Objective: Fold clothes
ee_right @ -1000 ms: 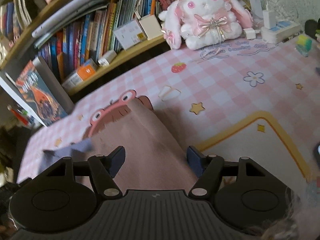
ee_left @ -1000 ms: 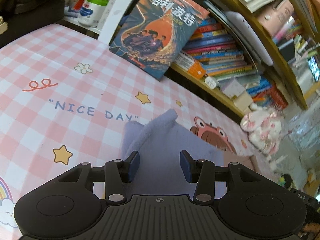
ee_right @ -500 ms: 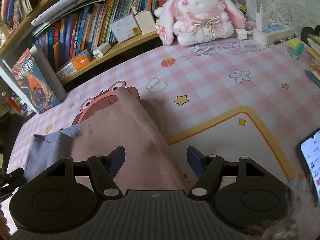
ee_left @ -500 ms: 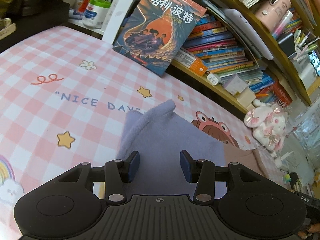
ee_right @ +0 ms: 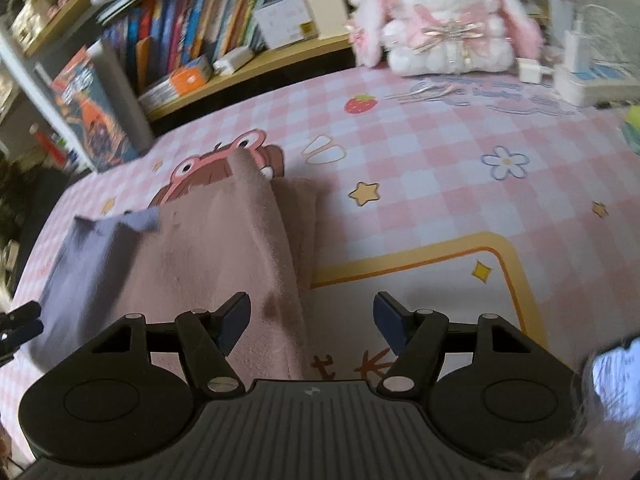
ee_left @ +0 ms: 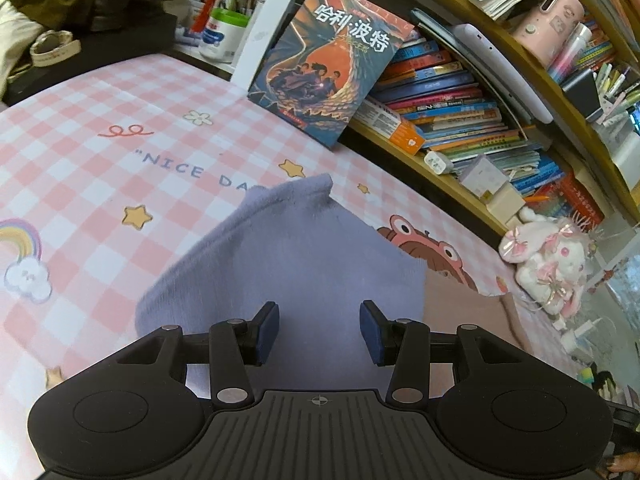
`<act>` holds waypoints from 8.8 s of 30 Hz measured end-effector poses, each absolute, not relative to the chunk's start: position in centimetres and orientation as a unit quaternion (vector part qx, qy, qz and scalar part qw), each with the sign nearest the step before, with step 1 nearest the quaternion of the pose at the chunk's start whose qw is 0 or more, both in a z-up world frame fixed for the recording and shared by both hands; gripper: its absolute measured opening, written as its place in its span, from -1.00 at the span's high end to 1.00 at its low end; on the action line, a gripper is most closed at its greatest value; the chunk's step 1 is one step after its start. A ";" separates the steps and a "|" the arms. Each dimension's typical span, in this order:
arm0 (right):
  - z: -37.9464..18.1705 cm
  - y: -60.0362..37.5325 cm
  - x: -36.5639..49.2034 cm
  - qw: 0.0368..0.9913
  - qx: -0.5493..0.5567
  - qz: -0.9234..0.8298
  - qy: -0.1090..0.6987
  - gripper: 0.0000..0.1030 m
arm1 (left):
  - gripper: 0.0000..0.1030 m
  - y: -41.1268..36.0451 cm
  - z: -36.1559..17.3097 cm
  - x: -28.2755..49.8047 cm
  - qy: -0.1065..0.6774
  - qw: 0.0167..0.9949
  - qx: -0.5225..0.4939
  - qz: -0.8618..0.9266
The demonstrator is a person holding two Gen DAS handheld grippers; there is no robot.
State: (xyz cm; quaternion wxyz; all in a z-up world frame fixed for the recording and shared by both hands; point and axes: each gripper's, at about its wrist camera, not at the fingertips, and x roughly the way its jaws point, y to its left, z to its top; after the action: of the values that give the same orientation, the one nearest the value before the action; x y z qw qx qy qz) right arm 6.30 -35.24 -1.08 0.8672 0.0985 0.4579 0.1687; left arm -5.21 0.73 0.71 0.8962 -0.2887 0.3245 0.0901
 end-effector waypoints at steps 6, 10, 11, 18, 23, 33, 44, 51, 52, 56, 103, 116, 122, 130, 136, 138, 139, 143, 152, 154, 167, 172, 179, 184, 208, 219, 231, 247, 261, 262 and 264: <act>-1.5 -35.3 7.7 0.859 0.065 0.207 0.464 -0.28 | 0.15 -0.6 1.0 -7.5 0.310 0.891 -0.303 0.131; -1.8 -35.0 9.2 0.857 0.042 0.222 0.462 -0.28 | 0.15 -0.7 1.3 -8.5 0.308 0.889 -0.302 0.153; -1.8 -34.9 9.7 0.859 0.038 0.221 0.459 -0.28 | 0.15 -0.5 1.3 -8.6 0.307 0.889 -0.302 0.155; 0.0 -35.0 12.1 0.890 0.045 0.183 0.416 -0.28 | 0.15 1.1 1.6 -8.7 0.300 0.894 -0.294 0.157; 1.5 -36.0 11.9 0.910 0.068 0.135 0.385 -0.28 | 0.15 2.9 1.4 -7.7 0.303 0.899 -0.283 0.140; 2.4 -37.3 8.4 0.903 0.124 0.124 0.393 -0.23 | 0.18 5.3 0.2 -4.1 0.335 0.908 -0.229 0.104; -0.2 -34.6 4.8 0.873 0.119 0.129 0.455 0.44 | 0.18 7.0 -0.4 -2.2 0.359 0.911 -0.180 0.090; -0.4 -34.5 5.0 0.871 0.131 0.132 0.454 0.84 | 0.86 6.3 -1.0 -1.9 0.372 0.913 -0.164 0.044; -0.4 -34.4 5.0 0.871 0.130 0.132 0.455 0.87 | 0.88 6.3 -0.8 -2.1 0.366 0.915 -0.163 0.041; 1.7 -35.1 4.1 0.883 0.146 0.135 0.426 0.89 | 0.88 7.5 1.6 -4.1 0.318 0.921 -0.224 0.019; -1.2 -33.4 10.6 0.882 0.103 0.133 0.440 0.88 | 0.90 7.4 -2.3 4.5 0.370 0.918 -0.137 0.020; -0.5 -34.8 9.7 0.886 0.113 0.121 0.433 0.13 | 0.05 7.4 -0.1 2.2 0.359 0.922 -0.135 0.047; 0.1 -36.5 7.7 0.872 0.145 0.134 0.448 0.00 | -0.23 7.8 -0.2 -0.3 0.376 0.908 -0.184 0.028; -1.8 -35.6 6.1 0.843 0.154 0.153 0.492 0.19 | -0.12 7.2 -2.5 -0.3 0.414 0.886 -0.209 0.017; -2.2 -34.8 6.2 0.838 0.159 0.160 0.496 0.47 | 0.52 8.1 -2.9 0.3 0.410 0.884 -0.223 0.023; -2.3 -34.6 6.3 0.839 0.160 0.161 0.495 0.49 | 0.53 8.9 -3.0 0.7 0.408 0.883 -0.233 0.026; -2.3 -34.5 6.4 0.839 0.162 0.161 0.494 0.50 | 0.53 9.3 -3.0 0.9 0.406 0.882 -0.236 0.027; -2.4 -33.4 7.1 0.841 0.164 0.165 0.489 0.50 | 0.53 10.0 -2.9 2.2 0.405 0.887 -0.217 0.035; -2.3 -30.7 9.6 0.848 0.148 0.167 0.481 0.50 | 0.51 11.2 -2.9 4.3 0.402 0.892 -0.199 0.051; -2.4 -30.4 10.0 0.849 0.142 0.169 0.480 0.50 | 0.50 11.3 -2.9 4.3 0.400 0.893 -0.198 0.053; -0.2 -29.0 9.2 0.875 0.065 0.174 0.447 -0.31 | -0.01 8.7 0.9 1.9 0.352 0.922 -0.141 0.076; 1.1 -28.8 8.4 0.891 0.037 0.172 0.419 -0.57 | -0.33 7.7 3.0 -0.3 0.318 0.932 -0.141 0.102; 2.1 -29.0 7.0 0.906 0.014 0.169 0.387 -0.75 | -0.50 6.2 4.2 -2.8 0.298 0.934 -0.146 0.131; 2.1 -29.5 6.0 0.905 0.014 0.181 0.385 -0.75 | -0.52 4.4 4.1 -4.5 0.296 0.934 -0.136 0.146; -0.2 -30.5 1.4 0.870 -0.055 0.281 0.402 -0.76 | -0.58 -0.9 0.4 -8.9 0.350 0.873 -0.277 0.198; -0.2 -29.8 0.2 0.866 -0.067 0.278 0.409 -0.76 | -0.53 4.1 -3.0 -10.8 0.276 0.781 -0.523 0.199; 0.7 -30.0 0.1 0.886 -0.053 0.222 0.403 -0.76 | 0.12 7.4 -6.3 -9.6 0.226 0.708 -0.634 0.213; 0.8 -28.9 1.1 0.896 -0.039 0.172 0.408 -0.76 | 0.75 5.8 -2.8 -5.9 0.262 0.841 -0.443 0.165; 0.5 -27.5 1.4 0.898 -0.034 0.150 0.412 -0.76 | 0.70 9.4 -7.5 -5.8 0.243 0.755 -0.590 0.153; 0.5 -27.4 1.3 0.898 -0.033 0.148 0.413 -0.76 | 0.75 9.4 -7.5 -5.8 0.245 0.756 -0.587 0.157; 0.5 -27.3 1.2 0.899 -0.033 0.142 0.412 -0.76 | 0.79 9.6 -7.3 -5.6 0.246 0.761 -0.580 0.157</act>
State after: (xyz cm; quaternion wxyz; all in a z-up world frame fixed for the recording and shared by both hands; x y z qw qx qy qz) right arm 1.24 -27.26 0.55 0.8993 -0.0332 0.4123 0.1422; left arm -5.59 9.57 -7.32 0.7609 -0.5797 0.2458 0.1571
